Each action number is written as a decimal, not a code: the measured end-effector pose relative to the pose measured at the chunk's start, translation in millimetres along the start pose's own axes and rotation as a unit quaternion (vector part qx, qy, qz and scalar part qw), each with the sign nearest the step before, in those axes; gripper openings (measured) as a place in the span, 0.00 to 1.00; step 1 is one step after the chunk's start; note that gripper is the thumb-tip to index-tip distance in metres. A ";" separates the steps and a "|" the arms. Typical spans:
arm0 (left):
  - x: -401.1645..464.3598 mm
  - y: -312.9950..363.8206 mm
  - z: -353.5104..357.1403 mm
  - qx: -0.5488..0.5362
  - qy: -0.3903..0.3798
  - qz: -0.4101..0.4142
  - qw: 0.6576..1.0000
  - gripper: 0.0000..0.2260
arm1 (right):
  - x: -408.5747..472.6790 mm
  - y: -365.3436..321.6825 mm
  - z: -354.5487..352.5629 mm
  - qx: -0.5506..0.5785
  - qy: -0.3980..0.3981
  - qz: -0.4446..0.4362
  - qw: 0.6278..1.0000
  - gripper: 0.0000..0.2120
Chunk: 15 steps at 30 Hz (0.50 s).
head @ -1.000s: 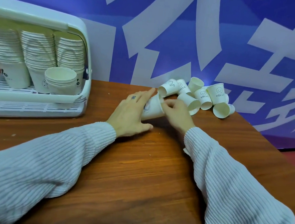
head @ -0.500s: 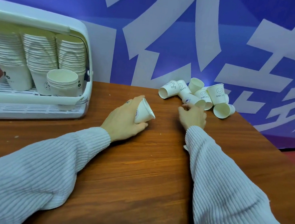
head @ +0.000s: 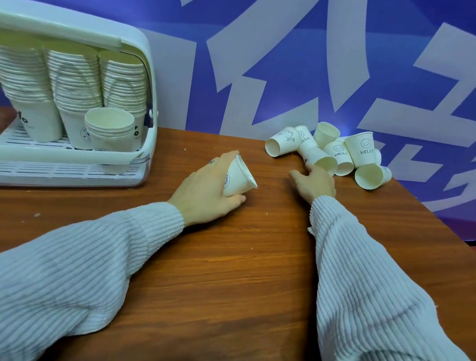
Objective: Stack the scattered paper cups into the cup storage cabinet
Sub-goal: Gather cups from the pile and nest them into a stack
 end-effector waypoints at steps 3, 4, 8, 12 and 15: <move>-0.2 -1.0 -1.2 0.004 0.003 0.000 1.000 0.42 | -6.2 -7.7 -5.7 0.013 0.067 -0.028 0.997 0.24; -0.7 -0.6 -2.2 0.006 0.006 0.000 1.000 0.42 | -12.7 -11.7 -11.5 0.023 0.103 -0.042 0.994 0.22; -6.3 5.6 -10.3 -0.005 0.013 0.002 1.000 0.41 | -47.4 -37.0 -31.0 0.099 0.169 -0.106 0.975 0.16; -22.3 17.0 -35.0 -0.028 0.053 0.017 0.998 0.39 | -91.5 -83.8 -51.2 0.190 0.187 -0.184 0.946 0.06; -44.5 10.8 -74.6 -0.085 0.132 0.009 0.988 0.39 | -124.3 -134.8 -53.6 0.278 0.152 -0.257 0.913 0.09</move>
Point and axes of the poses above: each hand's wrist, its own x-axis towards the middle knuckle, its own z-axis out of the palm, y = z × x, the point moved 10 cm from there along x, towards the middle knuckle, and after that the axes turned 6 degrees about -y, right-handed, at the moved point
